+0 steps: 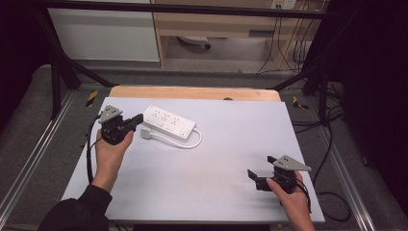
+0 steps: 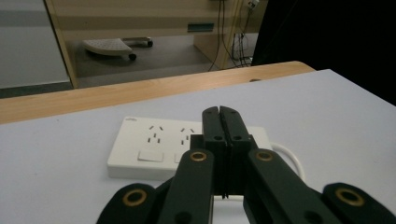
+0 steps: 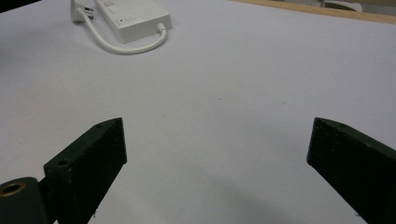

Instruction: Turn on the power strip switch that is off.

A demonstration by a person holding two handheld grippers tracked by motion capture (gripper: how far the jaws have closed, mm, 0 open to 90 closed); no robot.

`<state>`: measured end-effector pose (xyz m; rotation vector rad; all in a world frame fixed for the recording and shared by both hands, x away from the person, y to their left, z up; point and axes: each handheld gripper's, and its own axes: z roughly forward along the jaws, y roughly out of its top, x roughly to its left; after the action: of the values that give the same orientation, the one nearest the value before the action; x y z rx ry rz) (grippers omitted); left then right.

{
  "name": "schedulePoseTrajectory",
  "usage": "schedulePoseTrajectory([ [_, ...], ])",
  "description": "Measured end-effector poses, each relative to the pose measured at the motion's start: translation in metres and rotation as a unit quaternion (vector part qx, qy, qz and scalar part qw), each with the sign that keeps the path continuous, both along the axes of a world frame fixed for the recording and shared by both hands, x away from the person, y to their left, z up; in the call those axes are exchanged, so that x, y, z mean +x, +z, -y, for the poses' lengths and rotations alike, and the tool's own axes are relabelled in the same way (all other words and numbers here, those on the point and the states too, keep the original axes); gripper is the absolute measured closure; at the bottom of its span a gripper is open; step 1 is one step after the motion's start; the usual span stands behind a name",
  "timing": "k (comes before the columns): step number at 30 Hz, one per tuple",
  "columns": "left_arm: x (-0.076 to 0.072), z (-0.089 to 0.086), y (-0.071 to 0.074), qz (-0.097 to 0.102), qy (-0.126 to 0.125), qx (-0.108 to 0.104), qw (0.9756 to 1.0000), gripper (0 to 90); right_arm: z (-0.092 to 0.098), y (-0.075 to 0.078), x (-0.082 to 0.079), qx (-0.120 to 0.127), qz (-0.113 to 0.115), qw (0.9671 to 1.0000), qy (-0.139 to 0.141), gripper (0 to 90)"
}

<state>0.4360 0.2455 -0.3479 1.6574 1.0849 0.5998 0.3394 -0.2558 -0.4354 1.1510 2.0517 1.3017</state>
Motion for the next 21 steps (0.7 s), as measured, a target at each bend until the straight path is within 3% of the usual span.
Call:
schedulePoseTrajectory([
  [7, 0.025, -0.001, -0.002, -0.011, 0.011, 0.007, 0.9999, 89.9, -0.001, 0.0, 0.0, 0.002, 0.0, 1.0, 0.004, 5.7],
  [21, 0.049, 0.008, -0.007, -0.018, 0.006, 0.042, 0.9989, 89.9, -0.002, 0.0, 0.0, 0.003, 0.001, 1.0, 0.003, 5.2],
])
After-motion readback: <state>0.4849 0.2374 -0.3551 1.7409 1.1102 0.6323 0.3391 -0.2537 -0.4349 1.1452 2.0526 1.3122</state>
